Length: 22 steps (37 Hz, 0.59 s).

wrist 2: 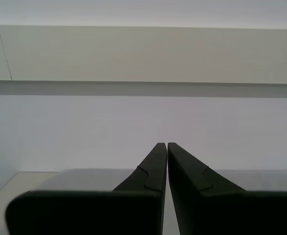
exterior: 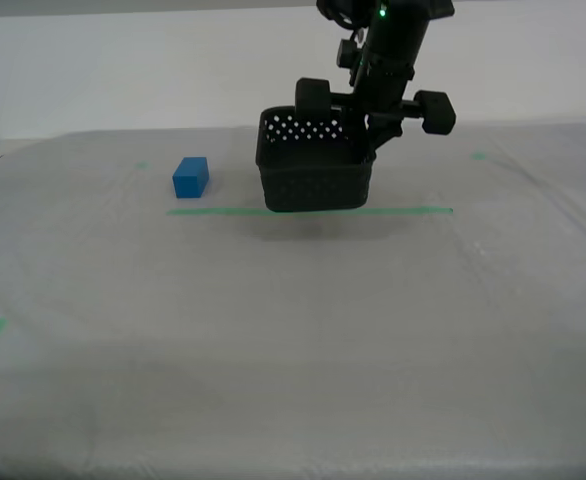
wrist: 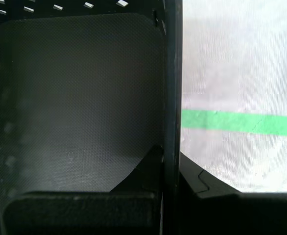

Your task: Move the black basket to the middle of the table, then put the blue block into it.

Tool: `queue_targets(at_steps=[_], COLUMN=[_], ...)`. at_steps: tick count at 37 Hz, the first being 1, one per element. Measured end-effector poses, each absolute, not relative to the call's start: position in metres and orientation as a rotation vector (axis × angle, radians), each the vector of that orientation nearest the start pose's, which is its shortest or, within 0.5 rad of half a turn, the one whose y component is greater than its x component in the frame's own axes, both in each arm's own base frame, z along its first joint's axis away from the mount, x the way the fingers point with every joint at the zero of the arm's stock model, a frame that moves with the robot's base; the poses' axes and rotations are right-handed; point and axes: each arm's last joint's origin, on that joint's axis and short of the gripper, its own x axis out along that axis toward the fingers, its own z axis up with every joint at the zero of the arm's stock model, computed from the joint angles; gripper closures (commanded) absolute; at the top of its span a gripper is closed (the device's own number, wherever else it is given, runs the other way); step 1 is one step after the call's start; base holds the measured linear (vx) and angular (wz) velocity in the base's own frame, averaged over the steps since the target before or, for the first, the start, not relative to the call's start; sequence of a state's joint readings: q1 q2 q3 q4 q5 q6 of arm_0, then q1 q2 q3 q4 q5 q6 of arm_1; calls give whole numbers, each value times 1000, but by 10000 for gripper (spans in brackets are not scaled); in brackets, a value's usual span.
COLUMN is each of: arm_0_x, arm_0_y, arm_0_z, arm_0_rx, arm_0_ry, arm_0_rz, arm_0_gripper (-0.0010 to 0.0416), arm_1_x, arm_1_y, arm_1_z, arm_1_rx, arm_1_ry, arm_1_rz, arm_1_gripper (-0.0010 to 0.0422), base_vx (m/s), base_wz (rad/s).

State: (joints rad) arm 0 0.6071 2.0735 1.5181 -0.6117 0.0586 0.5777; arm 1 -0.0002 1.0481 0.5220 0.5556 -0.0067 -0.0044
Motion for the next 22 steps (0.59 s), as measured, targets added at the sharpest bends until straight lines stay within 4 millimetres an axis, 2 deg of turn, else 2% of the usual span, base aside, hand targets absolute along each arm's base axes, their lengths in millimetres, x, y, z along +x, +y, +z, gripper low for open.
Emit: queue_targets(at_steps=[8, 22], arm_0_x=[344, 345], arm_0_y=[238, 237], arm_0_z=[148, 144], arm_0_rx=[146, 135], arm_0_ry=[1195, 1133], arm_0_rz=[129, 96], arm_0_gripper=[406, 406], arm_1_x=[227, 227], arm_1_y=[0, 0], arm_1_z=[264, 264], arm_1_rx=[-4, -4], arm_1_ry=[-30, -30], arm_1_rz=[6, 6], arm_1_gripper=[412, 412], base_vx=[0, 0], base_wz=[0, 0])
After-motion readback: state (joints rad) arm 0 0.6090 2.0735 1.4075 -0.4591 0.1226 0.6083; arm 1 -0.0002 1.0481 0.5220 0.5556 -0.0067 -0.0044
